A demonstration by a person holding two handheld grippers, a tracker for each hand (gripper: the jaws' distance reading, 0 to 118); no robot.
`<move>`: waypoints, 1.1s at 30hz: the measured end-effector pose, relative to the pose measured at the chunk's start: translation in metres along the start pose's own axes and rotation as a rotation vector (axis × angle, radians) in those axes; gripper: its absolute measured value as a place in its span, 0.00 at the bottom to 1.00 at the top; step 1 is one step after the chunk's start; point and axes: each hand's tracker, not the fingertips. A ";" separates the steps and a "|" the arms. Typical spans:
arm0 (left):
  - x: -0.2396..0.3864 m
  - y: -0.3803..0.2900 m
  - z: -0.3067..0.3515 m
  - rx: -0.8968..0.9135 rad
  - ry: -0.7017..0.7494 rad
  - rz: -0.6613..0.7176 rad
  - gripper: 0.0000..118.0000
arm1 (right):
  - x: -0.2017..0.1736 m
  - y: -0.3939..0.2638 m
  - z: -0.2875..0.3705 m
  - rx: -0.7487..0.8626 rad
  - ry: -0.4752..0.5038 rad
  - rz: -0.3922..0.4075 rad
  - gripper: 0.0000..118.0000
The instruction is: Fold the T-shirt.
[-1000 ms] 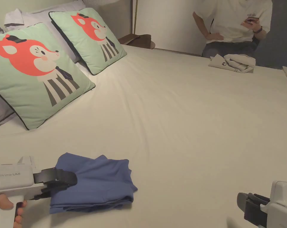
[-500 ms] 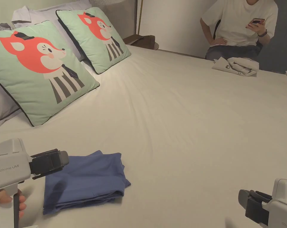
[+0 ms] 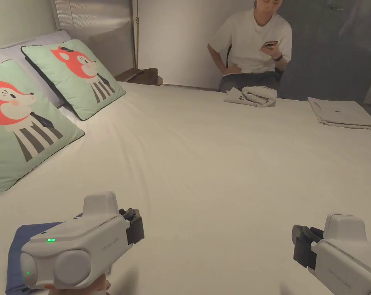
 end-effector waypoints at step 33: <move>0.157 0.049 0.046 0.636 0.125 -0.251 0.00 | 0.047 0.081 0.096 0.612 -0.294 0.092 0.00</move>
